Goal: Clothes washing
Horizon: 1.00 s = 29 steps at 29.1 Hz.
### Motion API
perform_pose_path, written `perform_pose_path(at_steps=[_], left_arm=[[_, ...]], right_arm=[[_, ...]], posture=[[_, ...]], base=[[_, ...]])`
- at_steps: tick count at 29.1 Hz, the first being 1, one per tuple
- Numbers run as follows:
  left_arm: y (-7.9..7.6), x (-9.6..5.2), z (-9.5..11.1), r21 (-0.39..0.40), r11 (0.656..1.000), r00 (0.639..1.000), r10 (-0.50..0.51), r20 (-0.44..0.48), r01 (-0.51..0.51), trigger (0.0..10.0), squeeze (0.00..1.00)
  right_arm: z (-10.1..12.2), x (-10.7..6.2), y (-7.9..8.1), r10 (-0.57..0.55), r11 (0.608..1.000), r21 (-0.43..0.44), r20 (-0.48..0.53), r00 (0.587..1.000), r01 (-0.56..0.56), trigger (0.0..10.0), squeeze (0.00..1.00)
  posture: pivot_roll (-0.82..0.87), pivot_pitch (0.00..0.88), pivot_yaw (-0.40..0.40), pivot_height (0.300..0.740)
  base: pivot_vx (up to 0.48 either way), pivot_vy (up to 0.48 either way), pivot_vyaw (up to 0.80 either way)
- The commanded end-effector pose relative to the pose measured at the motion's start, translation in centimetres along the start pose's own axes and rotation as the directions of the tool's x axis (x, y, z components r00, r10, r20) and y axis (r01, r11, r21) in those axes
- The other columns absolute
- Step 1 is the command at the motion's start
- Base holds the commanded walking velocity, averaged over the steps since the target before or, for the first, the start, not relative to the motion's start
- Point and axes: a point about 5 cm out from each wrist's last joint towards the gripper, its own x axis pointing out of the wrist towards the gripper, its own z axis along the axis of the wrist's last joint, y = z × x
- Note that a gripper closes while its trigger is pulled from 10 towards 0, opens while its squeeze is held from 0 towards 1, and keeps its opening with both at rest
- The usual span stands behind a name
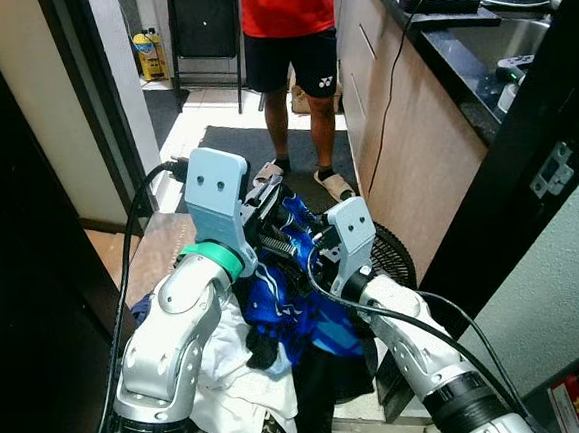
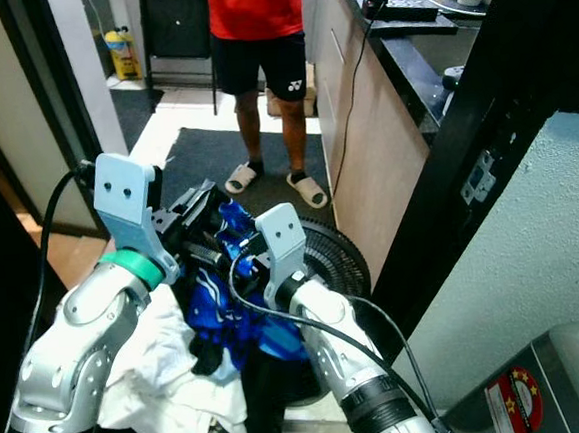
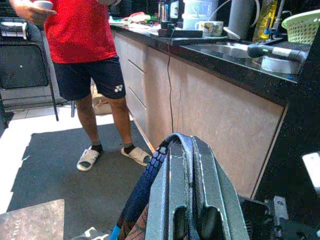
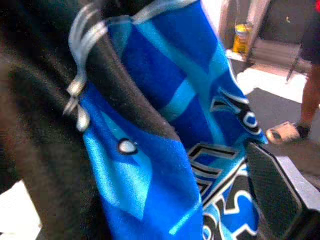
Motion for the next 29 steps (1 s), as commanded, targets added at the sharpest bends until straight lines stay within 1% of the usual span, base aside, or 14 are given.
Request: perform_pose_path(at_steps=[1,3,4,5,6,7,9,13,14,17,18,20,23,29], left_arm=[[0.0,-0.2,0.2,0.011,1.000,1.000,0.005,0.006,-0.005,10.0,0.00],[0.0,-0.2,0.2,0.011,1.000,1.000,0.005,0.006,-0.005,10.0,0.00],[0.0,-0.2,0.2,0.010,1.000,1.000,0.007,0.004,-0.007,10.0,0.00],[0.0,-0.2,0.2,0.010,1.000,1.000,0.007,0.004,-0.007,10.0,0.00],[0.0,-0.2,0.2,0.007,1.000,1.000,0.002,0.001,-0.002,10.0,0.00],[0.0,-0.2,0.2,0.007,1.000,1.000,0.002,0.001,-0.002,10.0,0.00],[-0.4,0.2,0.1,-0.001,1.000,1.000,-0.020,-0.003,0.020,10.0,0.00],[-0.5,0.3,0.1,-0.004,1.000,1.000,-0.029,-0.003,0.029,10.0,0.00],[-0.6,0.4,0.1,-0.004,0.999,0.999,-0.032,-0.002,0.032,10.0,0.00],[-0.6,0.4,0.2,-0.004,0.999,0.999,-0.032,-0.002,0.032,10.0,0.00],[-0.6,0.4,0.2,-0.002,1.000,1.000,-0.029,-0.001,0.029,10.0,0.00],[-0.5,0.4,0.2,-0.001,1.000,1.000,-0.027,-0.001,0.027,10.0,0.00],[-0.3,0.1,0.3,0.005,1.000,1.000,-0.007,0.000,0.007,10.0,0.00],[0.0,-0.3,0.3,0.007,1.000,1.000,0.017,-0.002,-0.017,10.0,0.00]], right_arm=[[0.2,-0.6,-0.7,-0.016,1.000,0.000,0.014,1.000,0.016,10.0,0.00],[0.2,-0.6,-0.7,-0.016,1.000,0.000,0.014,1.000,0.016,10.0,0.00],[0.3,-2.2,-1.8,-0.039,0.999,-0.009,0.019,0.999,0.040,10.0,0.00],[0.3,-2.2,-1.8,-0.039,0.999,-0.009,0.019,0.999,0.040,10.0,0.00],[0.0,-4.4,-3.4,-0.102,0.994,-0.024,0.006,0.995,0.102,10.0,0.00],[0.0,-4.4,-3.4,-0.102,0.994,-0.024,0.006,0.995,0.102,10.0,0.00],[-0.7,-7.3,-5.7,-0.217,0.974,-0.068,-0.014,0.976,0.216,10.0,0.00],[-0.7,-6.5,-5.5,-0.212,0.975,-0.068,-0.004,0.977,0.212,10.0,0.00],[-0.8,-5.3,-4.8,-0.187,0.981,-0.051,0.005,0.982,0.187,10.0,0.00],[-0.9,-4.8,-4.5,-0.175,0.984,-0.046,0.006,0.985,0.175,10.0,0.00],[-1.0,-3.9,-3.9,-0.142,0.989,-0.030,0.005,0.990,0.142,10.0,0.00],[-1.0,-3.5,-3.5,-0.123,0.992,-0.021,0.004,0.992,0.123,10.0,0.00],[-1.2,-1.7,-1.4,-0.026,0.999,0.020,0.000,1.000,0.026,10.0,0.00],[-1.0,-0.4,1.5,0.100,0.991,0.086,0.027,0.995,-0.102,10.0,0.00]], posture=[[0.17,0.027,-0.001,0.740],[0.17,0.027,-0.001,0.740],[0.16,0.026,0.003,0.740],[0.16,0.026,0.003,0.740],[0.14,0.025,0.015,0.740],[0.14,0.025,0.015,0.740],[0.13,0.025,0.027,0.740],[0.13,0.025,0.032,0.740],[0.13,0.025,0.032,0.740],[0.13,0.026,0.031,0.740],[0.15,0.026,0.024,0.740],[0.15,0.026,0.024,0.740],[0.17,0.029,0.008,0.740],[0.18,0.032,-0.001,0.740]], base=[[0.000,0.000,0.00],[0.000,0.000,0.00],[0.000,0.000,0.00],[0.000,0.000,0.00],[0.000,0.000,0.00],[0.000,0.000,0.00],[0.000,0.000,0.00],[0.000,0.000,0.00],[0.000,0.000,0.00],[0.000,0.000,0.00],[0.000,0.000,0.00],[0.000,0.000,0.00],[0.000,0.000,0.00],[0.000,0.000,0.00]])
